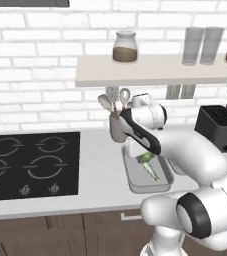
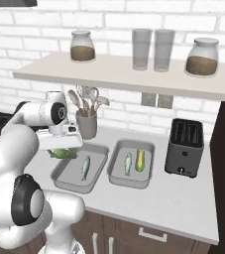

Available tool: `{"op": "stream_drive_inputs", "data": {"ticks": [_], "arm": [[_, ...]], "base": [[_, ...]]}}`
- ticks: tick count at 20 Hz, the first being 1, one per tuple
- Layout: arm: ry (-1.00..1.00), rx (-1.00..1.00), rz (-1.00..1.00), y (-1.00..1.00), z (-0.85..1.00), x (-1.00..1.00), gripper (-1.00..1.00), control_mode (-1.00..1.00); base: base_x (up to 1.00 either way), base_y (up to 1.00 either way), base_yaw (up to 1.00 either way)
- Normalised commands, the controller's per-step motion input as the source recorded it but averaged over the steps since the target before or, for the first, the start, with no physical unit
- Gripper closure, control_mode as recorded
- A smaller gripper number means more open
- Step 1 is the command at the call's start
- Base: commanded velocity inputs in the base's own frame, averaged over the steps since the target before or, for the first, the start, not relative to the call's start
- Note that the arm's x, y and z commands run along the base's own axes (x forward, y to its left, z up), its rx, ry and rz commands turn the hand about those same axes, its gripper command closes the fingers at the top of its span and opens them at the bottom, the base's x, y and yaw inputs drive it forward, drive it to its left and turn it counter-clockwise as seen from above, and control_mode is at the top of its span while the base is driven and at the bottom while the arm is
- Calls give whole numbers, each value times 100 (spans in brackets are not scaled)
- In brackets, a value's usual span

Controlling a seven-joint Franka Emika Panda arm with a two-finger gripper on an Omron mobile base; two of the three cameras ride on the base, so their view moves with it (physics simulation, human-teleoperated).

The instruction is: Place one corn and one fish in each tupperware on the nearby counter, to pack two identical lunches.

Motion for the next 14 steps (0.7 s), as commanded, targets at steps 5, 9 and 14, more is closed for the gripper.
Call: {"op": "stream_drive_inputs", "data": {"ticks": [5, 9, 14], "arm": [[-16, -4, 19, 0, -94, 45, 100, -100], [-3, 11, 14, -13, -21, 95, 100, -100], [10, 15, 12, -27, -2, 90, 100, -100]], "base": [[0, 0, 0], [0, 0, 0], [0, 0, 0]]}}
